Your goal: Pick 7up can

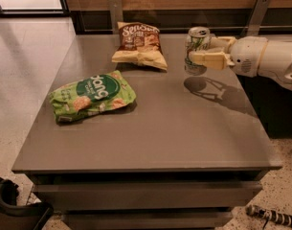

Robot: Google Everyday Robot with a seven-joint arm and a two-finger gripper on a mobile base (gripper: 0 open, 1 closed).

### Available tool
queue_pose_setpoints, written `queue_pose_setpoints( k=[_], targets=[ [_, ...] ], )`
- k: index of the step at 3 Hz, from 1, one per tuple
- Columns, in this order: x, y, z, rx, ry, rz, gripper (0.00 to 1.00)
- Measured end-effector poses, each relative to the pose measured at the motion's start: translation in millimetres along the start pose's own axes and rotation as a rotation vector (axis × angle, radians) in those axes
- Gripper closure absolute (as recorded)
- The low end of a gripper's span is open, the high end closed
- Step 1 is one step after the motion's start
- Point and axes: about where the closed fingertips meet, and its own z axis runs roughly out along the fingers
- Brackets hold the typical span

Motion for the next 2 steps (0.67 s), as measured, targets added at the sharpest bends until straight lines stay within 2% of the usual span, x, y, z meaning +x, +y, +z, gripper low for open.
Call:
queue_pose_setpoints(
  k=[1, 2],
  targets=[
    [-34, 3, -5, 0.015, 0.022, -0.043, 1.00],
    [-49, 4, -8, 0.019, 0.021, -0.061, 1.00]
  ],
)
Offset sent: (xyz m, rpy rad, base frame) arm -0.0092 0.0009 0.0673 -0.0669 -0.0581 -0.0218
